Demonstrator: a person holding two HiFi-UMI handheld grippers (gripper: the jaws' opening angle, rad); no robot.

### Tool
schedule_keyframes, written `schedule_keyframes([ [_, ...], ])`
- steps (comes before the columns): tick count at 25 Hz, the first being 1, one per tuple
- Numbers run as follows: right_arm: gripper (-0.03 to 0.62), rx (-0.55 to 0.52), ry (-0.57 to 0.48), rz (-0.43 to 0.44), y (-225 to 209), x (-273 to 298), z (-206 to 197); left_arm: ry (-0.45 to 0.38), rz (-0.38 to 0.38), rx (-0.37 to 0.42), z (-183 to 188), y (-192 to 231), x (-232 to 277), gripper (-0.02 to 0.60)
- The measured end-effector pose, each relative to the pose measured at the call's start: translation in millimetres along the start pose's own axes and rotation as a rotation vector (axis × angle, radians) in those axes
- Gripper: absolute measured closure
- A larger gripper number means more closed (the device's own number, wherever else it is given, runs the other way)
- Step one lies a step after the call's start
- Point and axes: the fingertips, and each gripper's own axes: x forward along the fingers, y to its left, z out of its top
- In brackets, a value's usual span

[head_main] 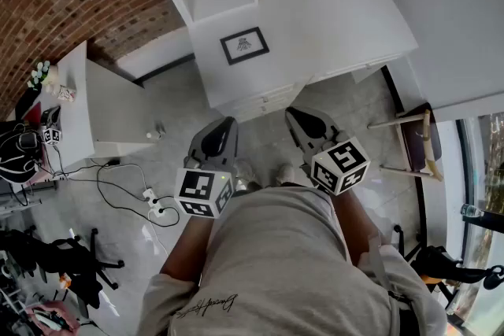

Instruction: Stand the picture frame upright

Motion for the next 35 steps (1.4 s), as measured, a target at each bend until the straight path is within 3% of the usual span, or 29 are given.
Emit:
schedule_keyframes([
  [23,0.565,0.02,-0.001,0.005,19,34,7,-0.008,-0.02,-0.005,5,29,-7,0.56],
  [35,0.565,0.022,0.016,-0.03,35,45,-1,-0.006,-0.074,-0.012,0,45,-12,0.558],
])
